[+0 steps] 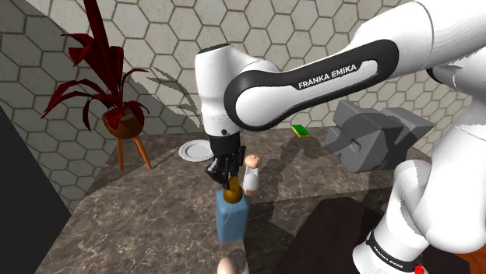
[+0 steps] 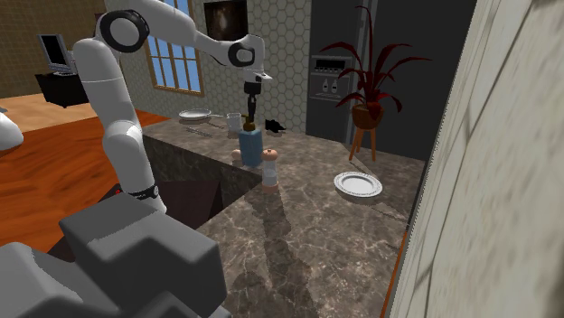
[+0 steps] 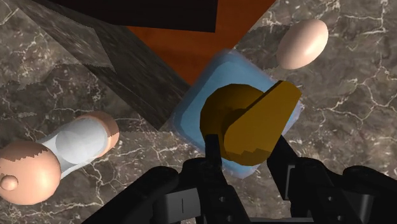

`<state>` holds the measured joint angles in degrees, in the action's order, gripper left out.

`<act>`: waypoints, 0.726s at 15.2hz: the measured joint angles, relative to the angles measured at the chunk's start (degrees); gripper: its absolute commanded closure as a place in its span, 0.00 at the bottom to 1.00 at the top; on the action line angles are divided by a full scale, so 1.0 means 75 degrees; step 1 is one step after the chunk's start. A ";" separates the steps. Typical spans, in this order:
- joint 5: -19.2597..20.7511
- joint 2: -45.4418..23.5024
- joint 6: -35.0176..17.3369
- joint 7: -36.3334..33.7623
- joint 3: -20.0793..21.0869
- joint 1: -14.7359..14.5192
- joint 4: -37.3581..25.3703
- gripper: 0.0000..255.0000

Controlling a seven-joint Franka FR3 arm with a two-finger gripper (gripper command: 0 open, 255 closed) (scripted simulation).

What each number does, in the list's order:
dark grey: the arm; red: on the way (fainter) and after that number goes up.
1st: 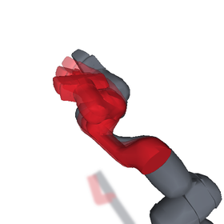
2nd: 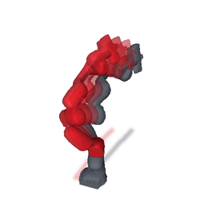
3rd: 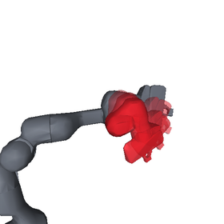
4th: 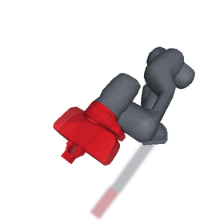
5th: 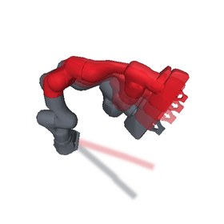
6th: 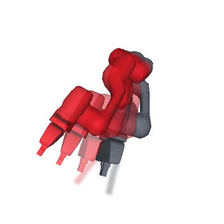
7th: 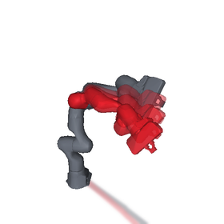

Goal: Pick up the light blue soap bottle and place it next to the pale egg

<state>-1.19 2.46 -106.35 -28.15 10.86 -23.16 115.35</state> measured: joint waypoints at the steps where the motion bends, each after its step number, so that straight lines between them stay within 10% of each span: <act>1: 0.0009 -0.0048 -0.0106 -0.0001 0.0000 0.0001 0.0058 1.00; 8: 0.0014 -0.0075 -0.0215 -0.0003 0.0001 0.0001 0.0139 1.00; 9: 0.0014 -0.0075 -0.0216 -0.0003 0.0000 0.0001 0.0140 0.00; 11: 0.0014 -0.0073 -0.0216 -0.0003 0.0000 0.0001 0.0138 0.00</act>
<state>-1.09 1.91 -107.97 -28.17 10.87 -23.15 116.39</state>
